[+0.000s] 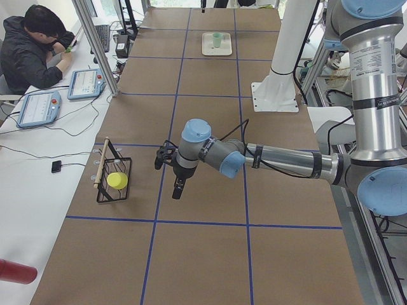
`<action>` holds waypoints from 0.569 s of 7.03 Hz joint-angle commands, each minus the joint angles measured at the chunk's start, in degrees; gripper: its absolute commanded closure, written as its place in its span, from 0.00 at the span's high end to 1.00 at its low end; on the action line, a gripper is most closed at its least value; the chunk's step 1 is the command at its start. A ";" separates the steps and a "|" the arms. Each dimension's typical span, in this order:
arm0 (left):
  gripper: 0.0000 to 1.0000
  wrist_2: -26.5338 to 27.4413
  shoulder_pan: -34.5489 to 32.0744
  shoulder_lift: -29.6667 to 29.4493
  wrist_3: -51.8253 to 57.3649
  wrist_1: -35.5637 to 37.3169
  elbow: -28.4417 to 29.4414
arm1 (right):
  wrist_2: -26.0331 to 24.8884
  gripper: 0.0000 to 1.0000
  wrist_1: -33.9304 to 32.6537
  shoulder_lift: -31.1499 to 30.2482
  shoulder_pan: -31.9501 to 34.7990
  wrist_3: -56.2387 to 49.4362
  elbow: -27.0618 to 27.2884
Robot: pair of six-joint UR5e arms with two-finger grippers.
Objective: Left arm grabs green cup and hands to right arm on tray
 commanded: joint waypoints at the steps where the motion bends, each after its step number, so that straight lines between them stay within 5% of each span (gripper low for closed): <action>1: 1.00 -0.94 -0.01 0.43 0.07 0.86 1.72 | 0.54 0.99 -5.64 1.58 1.79 0.00 0.21; 4: 1.00 -3.59 -2.54 -0.53 10.74 11.79 0.68 | 0.63 0.99 -19.72 8.97 4.52 -0.27 0.39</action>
